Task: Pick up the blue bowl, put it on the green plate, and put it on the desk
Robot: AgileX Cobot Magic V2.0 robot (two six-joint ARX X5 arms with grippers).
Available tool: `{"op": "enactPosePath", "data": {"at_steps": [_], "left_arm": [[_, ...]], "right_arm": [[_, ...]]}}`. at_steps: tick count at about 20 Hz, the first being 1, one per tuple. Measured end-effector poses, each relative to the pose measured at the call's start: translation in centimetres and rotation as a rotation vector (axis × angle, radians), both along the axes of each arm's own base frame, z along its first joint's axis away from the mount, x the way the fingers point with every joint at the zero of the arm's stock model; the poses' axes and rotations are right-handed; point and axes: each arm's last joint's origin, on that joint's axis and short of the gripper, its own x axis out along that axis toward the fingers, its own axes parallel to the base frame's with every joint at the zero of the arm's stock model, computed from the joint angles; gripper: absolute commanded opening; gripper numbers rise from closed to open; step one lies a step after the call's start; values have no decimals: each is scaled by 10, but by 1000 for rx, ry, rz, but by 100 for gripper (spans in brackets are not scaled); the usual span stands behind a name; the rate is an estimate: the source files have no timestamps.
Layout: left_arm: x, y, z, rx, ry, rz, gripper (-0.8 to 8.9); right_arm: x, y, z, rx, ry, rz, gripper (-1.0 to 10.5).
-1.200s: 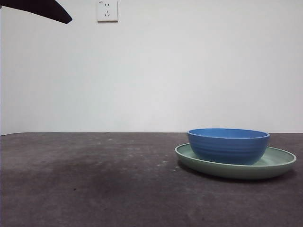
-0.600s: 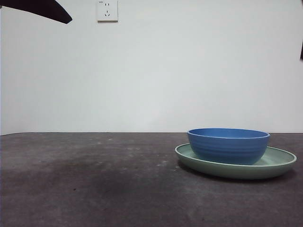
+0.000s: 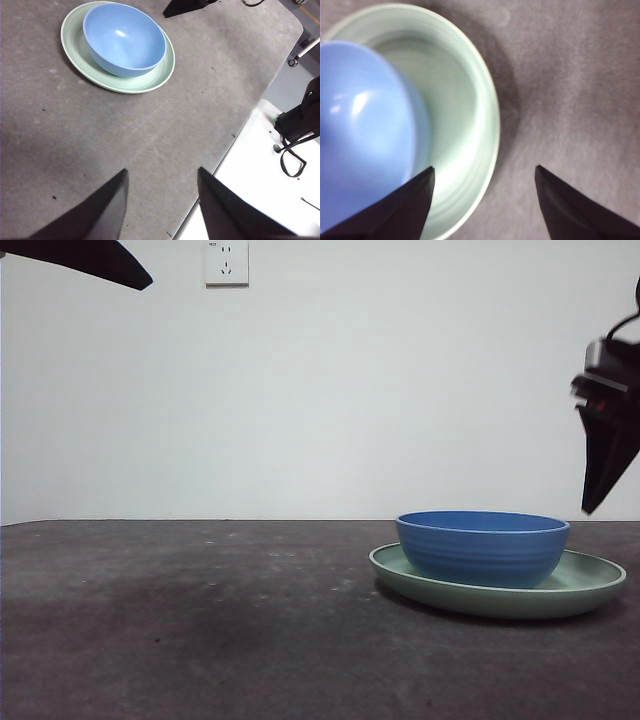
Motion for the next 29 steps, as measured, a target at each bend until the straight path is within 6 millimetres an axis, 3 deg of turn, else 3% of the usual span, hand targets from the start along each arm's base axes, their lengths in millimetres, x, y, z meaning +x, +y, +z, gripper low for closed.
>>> {"op": "enactPosePath", "data": {"at_steps": [10, 13, 15, 24, 29], "left_arm": [[0, 0, 0, 0, 0, 0, 225], [0, 0, 0, 0, 0, 0, 225], [0, 0, 0, 0, 0, 0, 225], [0, 0, 0, 1, 1, 0, 225], [0, 0, 0, 1, 3, 0, 225]], "right_arm": [[25, 1, -40, 32, 40, 16, 209], [28, 1, -46, 46, 39, 22, 79], [29, 1, -46, 46, 34, 22, 11], [29, -1, -45, 53, 28, 14, 11], [24, -3, -24, 102, -34, 7, 11]]}}
